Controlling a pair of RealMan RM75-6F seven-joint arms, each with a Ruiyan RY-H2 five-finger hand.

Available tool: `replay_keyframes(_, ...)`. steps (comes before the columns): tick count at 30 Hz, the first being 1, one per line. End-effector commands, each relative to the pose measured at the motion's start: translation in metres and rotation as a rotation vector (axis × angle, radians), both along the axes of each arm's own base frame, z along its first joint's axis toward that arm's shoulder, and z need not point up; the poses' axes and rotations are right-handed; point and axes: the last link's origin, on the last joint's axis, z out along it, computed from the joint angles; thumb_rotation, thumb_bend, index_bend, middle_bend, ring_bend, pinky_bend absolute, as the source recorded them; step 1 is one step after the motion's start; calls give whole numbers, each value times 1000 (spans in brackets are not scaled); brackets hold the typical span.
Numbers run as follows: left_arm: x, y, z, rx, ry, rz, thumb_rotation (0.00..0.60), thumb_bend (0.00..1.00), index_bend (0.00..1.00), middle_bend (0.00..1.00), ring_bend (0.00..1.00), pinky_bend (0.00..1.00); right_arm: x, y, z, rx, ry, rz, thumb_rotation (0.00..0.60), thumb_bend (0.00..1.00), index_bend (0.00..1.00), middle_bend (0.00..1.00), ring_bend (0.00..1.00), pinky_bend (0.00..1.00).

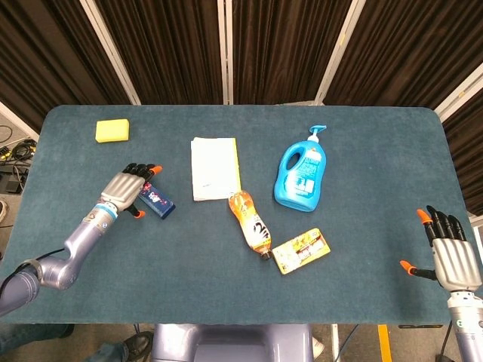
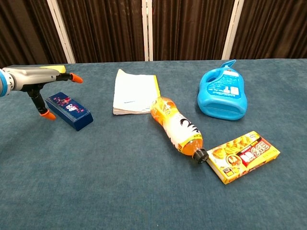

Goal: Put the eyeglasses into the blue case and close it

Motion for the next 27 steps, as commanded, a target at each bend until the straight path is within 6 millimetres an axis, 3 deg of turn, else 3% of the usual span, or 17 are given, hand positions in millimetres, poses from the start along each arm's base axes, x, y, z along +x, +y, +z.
replay_keyframes(1,-4,3,-10,-16,20,5,600,0,0,0,0,0,1,0,-1,2,1,2,600,0,0,0,0,0)
replay_keyframes(6,-4,10,-23,-5,11,3,600,13,12,0,0,0,0,-1,-2,3,5,-2,600,0,0,0,0,0)
replay_keyframes(11,-4,14,-28,-10,14,3,600,102,125,16,30,71,-1,-1,-2,0,5,-6,600,0,0,0,0,0)
replay_keyframes(15,-5,16,-29,-13,23,4,600,171,302,182,194,242,-2,-1,-1,-1,4,-9,600,0,0,0,0,0)
replay_keyframes(19,-5,16,-32,-13,24,7,600,192,403,301,298,333,-2,-1,0,-4,3,-8,600,0,0,0,0,0)
replay_keyframes(27,-2,16,-36,-7,28,1,600,324,506,350,342,369,-1,-1,0,-6,4,-6,600,0,0,0,0,0)
